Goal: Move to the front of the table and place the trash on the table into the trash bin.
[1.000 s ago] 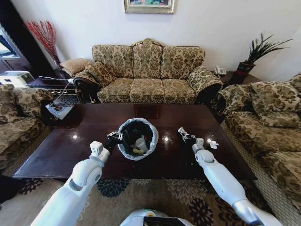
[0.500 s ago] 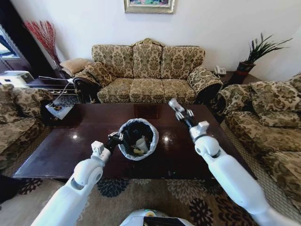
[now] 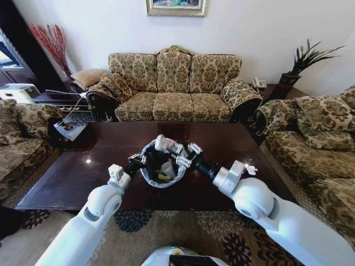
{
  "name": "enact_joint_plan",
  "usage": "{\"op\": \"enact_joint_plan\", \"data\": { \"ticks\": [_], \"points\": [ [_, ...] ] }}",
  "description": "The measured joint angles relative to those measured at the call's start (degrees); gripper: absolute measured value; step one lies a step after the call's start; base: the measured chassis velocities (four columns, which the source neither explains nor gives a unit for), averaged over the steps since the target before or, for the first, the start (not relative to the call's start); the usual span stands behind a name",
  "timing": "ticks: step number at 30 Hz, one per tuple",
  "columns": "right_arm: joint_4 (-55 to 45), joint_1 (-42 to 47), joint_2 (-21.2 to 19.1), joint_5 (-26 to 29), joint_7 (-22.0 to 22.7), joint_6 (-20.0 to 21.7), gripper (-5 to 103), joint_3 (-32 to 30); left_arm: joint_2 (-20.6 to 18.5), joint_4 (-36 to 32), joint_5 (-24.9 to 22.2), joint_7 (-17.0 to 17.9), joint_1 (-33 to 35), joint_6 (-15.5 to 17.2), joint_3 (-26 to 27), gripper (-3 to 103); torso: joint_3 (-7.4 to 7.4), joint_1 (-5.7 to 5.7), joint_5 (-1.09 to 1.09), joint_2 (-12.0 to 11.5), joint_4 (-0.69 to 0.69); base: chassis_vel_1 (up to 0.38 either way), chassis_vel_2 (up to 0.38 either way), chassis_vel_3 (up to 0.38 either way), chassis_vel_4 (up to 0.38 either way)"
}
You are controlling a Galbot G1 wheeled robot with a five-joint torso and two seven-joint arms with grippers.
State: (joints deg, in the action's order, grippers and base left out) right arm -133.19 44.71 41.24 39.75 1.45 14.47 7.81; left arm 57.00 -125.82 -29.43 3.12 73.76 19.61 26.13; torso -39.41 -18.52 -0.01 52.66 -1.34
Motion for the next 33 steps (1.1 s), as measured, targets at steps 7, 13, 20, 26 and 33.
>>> {"op": "enact_joint_plan", "data": {
  "ticks": [7, 13, 20, 26, 33],
  "points": [
    [3.0, -0.1, 2.1, -1.5, 0.0, -0.2, 74, 0.9, -0.4, -1.4, 0.0, 0.1, 0.6, 0.3, 0.4, 2, 0.00, 0.00, 0.00, 0.0, 0.00, 0.000, 0.000, 0.000, 0.000],
    [3.4, 0.2, 2.9, -1.3, 2.7, -1.5, 95, -1.5, -0.2, -1.4, 0.0, 0.2, 0.7, 0.3, 0.5, 2, 0.00, 0.00, 0.00, 0.0, 0.00, 0.000, 0.000, 0.000, 0.000],
    [7.7, 2.1, 2.7, -1.3, 13.1, -3.5, 100, -9.0, 0.0, -1.3, 0.1, 0.3, 0.8, 0.3, 0.8, 2, 0.00, 0.00, 0.00, 0.0, -0.01, 0.000, 0.000, 0.000, 0.000],
    [15.8, 11.4, 5.0, -3.4, 13.9, -0.6, 100, -22.0, 0.2, -1.6, 0.1, 0.4, 1.1, 0.3, 1.3, 2, -0.01, 0.00, 0.02, 0.0, 0.03, 0.000, 0.000, 0.000, 0.000],
    [23.8, 19.1, 7.4, -6.1, 7.0, -2.3, 100, -33.3, 0.2, -1.7, 0.2, 0.4, 1.4, 0.2, 1.6, 2, 0.00, 0.01, 0.02, 0.0, 0.00, 0.000, 0.000, 0.000, 0.000]
  ]
}}
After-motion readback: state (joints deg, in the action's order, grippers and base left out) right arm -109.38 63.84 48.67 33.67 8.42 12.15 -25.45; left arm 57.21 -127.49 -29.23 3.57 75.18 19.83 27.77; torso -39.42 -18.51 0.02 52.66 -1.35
